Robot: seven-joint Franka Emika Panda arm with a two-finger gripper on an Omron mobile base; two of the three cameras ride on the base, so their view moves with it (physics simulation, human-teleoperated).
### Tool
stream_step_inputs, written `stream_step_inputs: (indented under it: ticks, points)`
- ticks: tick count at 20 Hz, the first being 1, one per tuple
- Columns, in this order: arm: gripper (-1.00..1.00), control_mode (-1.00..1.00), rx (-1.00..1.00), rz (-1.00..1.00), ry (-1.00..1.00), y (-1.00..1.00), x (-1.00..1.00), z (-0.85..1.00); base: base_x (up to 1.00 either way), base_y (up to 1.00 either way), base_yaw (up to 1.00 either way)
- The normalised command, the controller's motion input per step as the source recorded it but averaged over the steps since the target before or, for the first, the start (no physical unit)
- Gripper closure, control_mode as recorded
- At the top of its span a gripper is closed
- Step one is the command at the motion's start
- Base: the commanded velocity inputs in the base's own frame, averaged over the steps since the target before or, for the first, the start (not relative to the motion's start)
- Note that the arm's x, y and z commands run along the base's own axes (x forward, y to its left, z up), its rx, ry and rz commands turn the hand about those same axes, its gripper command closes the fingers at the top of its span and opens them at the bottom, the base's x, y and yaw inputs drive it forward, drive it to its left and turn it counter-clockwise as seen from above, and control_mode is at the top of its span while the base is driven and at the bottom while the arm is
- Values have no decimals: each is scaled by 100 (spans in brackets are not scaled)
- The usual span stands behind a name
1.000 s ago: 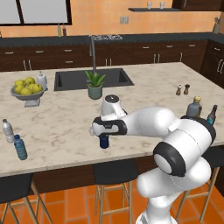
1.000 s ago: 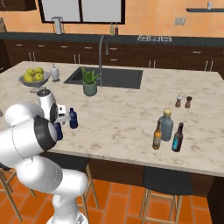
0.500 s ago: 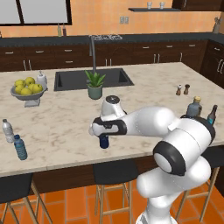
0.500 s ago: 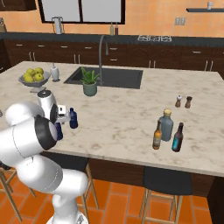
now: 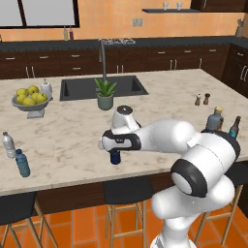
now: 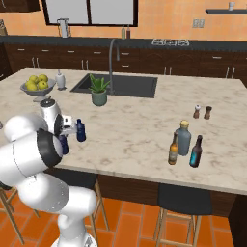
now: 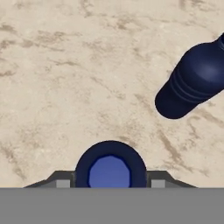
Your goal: Move the plastic bottles in the middle to the plastics group, and the glass bottles in the middle to the glass group.
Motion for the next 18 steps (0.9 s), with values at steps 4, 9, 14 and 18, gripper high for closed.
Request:
stream_step_inputs:
  ticks: [4,9,14,18]
  points:
    - [100,-100,1,6,-3,9,-37,7,0,0,0]
    - [100,-100,1,13,0,54,-24,21,0,0,0]
    - [100,-100,1,18,0,71,-12,24,0,0,0]
    - [100,-100,0,18,0,71,-13,22,0,0,0]
